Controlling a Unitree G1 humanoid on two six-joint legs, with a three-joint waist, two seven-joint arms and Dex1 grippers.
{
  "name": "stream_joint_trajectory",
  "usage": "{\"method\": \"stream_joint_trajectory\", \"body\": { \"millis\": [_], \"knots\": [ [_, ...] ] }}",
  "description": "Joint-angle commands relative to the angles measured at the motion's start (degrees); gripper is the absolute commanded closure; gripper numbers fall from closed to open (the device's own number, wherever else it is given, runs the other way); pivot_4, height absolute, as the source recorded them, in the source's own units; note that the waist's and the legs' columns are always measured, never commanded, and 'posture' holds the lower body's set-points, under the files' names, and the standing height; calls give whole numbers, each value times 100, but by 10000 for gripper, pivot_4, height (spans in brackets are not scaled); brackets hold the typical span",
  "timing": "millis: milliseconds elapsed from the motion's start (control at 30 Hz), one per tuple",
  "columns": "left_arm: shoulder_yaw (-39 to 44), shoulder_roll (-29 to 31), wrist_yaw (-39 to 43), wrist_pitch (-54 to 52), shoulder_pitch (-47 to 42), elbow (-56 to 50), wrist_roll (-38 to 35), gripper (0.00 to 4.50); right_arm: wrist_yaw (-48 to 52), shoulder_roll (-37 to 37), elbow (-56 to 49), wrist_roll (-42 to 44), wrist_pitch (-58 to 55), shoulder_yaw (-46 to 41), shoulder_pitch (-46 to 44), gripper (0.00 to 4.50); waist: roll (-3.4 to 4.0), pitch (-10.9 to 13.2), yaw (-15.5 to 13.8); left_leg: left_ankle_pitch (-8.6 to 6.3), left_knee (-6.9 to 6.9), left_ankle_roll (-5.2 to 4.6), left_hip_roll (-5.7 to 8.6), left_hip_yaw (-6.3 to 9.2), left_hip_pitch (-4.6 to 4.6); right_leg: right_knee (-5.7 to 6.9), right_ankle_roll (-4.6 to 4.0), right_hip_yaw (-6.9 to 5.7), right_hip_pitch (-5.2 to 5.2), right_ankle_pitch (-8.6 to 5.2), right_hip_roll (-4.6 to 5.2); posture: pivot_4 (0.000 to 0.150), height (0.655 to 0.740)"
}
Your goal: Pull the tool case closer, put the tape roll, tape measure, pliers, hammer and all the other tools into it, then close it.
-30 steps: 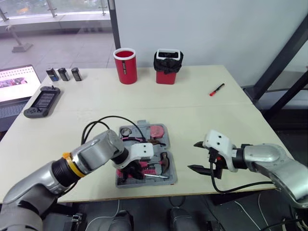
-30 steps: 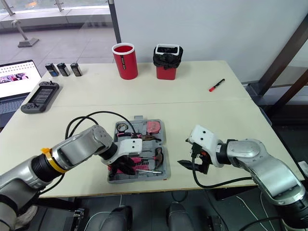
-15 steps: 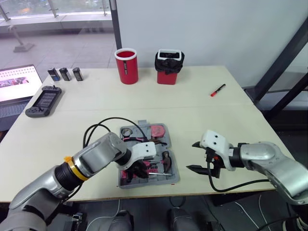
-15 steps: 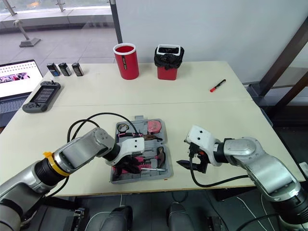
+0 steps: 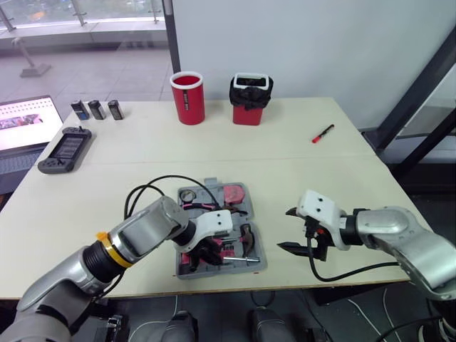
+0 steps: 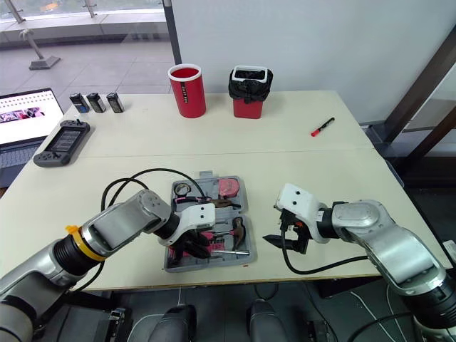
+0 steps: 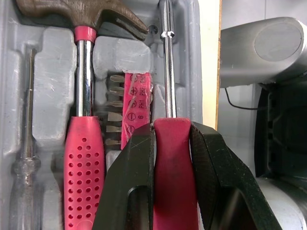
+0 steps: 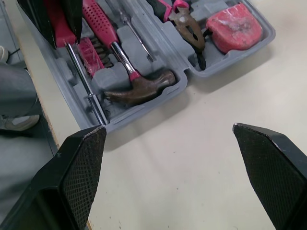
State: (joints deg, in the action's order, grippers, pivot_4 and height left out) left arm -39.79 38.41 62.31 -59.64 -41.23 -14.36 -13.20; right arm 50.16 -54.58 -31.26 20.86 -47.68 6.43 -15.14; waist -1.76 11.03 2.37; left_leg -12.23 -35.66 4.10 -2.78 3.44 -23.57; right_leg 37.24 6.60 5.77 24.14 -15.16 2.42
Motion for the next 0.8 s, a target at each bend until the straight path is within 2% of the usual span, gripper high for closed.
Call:
{"method": "stream_joint_trajectory", "body": {
  "millis": [33, 100, 167, 200, 333, 367, 500, 633, 700, 767, 800],
  "knots": [
    [89, -65, -11, 10, -58, -29, -22, 39238, 30, -53, -34, -50, 88, -30, -50, 0, 0, 0, 0, 0, 0, 0, 0, 0, 0, 0, 0, 0, 0, 0, 0, 1500, 7400],
    [112, -12, 24, 108, -30, 38, 1, 39238, 39, -46, -12, -71, 99, -10, -81, 0, 0, 0, 2, 0, -1, 0, 0, 0, 0, 0, 0, 0, 0, 0, 0, 1500, 7400],
    [149, 66, 54, 207, 6, 105, 26, 28530, 51, -36, -3, -82, 98, -1, -104, 0, 0, 0, 3, 0, -1, 0, 0, 0, 0, 1, 1, 0, 0, 0, 0, 1500, 7400],
    [164, 109, 69, 256, 22, 133, 39, 24821, 57, -31, -2, -82, 98, 2, -113, 0, 0, 0, 3, 0, -1, 0, 0, 0, 0, 1, 1, 0, 0, 0, 0, 1500, 7400],
    [251, 461, 252, 365, 90, 6, -13, 4198, 96, 15, -4, -19, 68, -4, -173, 0, 0, 0, 26, -1, 0, -2, 0, 1, 1, 2, 1, 0, 1, 0, -1, 1500, 7400],
    [309, 557, 307, 355, 99, -70, -57, 216, 109, 28, -1, -2, 69, -5, -184, 0, 0, 0, 20, -1, 1, -3, 0, 1, 2, 3, 0, 0, 1, 0, -1, 1500, 7400],
    [790, 760, 429, 626, 248, -170, -272, 216, 160, 34, 15, 20, 72, 9, -206, 0, 0, 0, 14, -1, -1, -3, -1, 0, 2, 2, 0, 0, 1, 0, 0, 1500, 7400],
    [1730, 498, 31, 2055, 872, 2, -302, 216, 225, 54, 86, -6, 126, 65, -278, 0, 2, -1, 11, -2, -1, -3, -1, 0, 1, 2, 0, 0, 0, 0, 1, 1500, 7400],
    [2075, 416, 16, 2398, 1167, 93, -400, 216, 266, 75, 140, -24, 173, 117, -338, 0, 2, -1, 14, -1, -1, -3, 0, -1, 2, 2, 0, 0, 0, 1, 3, 1500, 7400],
    [2413, 233, 143, 2338, 1335, 213, -770, 5556, 302, 102, 222, -54, 234, 183, -411, 0, 3, -1, 10, -2, -2, -3, -1, -1, 3, 4, 0, -1, 0, 1, 2, 1500, 7400],
    [2461, 280, 515, 2122, 1385, 207, -1117, 8449, 319, 112, 263, -71, 262, 217, -449, 0, 3, -1, 10, -2, -2, -3, -1, 0, 3, 5, 0, -1, 0, 1, 1, 1500, 7400]
  ]
}}
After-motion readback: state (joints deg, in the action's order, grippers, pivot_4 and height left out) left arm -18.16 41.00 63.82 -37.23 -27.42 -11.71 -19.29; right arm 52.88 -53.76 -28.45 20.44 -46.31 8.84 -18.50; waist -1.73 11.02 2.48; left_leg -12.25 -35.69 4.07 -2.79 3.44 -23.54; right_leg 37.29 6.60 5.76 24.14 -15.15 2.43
